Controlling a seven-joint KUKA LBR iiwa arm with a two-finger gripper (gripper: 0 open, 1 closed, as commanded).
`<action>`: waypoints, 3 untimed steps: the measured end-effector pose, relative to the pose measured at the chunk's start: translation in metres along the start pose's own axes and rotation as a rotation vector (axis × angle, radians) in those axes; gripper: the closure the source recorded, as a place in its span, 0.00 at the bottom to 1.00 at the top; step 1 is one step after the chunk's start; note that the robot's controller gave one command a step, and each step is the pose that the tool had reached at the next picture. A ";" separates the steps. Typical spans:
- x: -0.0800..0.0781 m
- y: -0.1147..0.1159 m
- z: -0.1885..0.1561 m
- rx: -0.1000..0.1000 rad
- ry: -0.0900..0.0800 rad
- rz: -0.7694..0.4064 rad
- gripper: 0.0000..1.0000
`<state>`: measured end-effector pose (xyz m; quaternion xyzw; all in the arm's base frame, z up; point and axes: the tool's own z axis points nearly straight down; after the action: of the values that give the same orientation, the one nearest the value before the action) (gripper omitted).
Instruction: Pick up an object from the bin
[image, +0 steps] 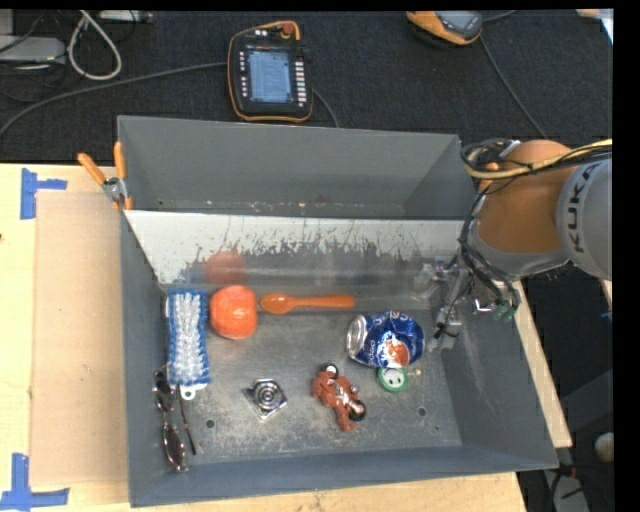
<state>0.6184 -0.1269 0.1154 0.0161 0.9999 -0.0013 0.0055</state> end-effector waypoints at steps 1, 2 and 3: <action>0.007 0.010 0.015 -0.001 -0.002 0.079 0.00; 0.014 0.039 0.047 -0.002 0.001 -0.313 0.00; 0.004 0.060 0.046 -0.001 -0.003 0.015 1.00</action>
Offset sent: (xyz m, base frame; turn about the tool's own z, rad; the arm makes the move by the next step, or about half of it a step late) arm -0.0121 0.0377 -0.0454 -0.3113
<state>0.6167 -0.0666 0.0697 0.0238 0.9997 -0.0007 0.0069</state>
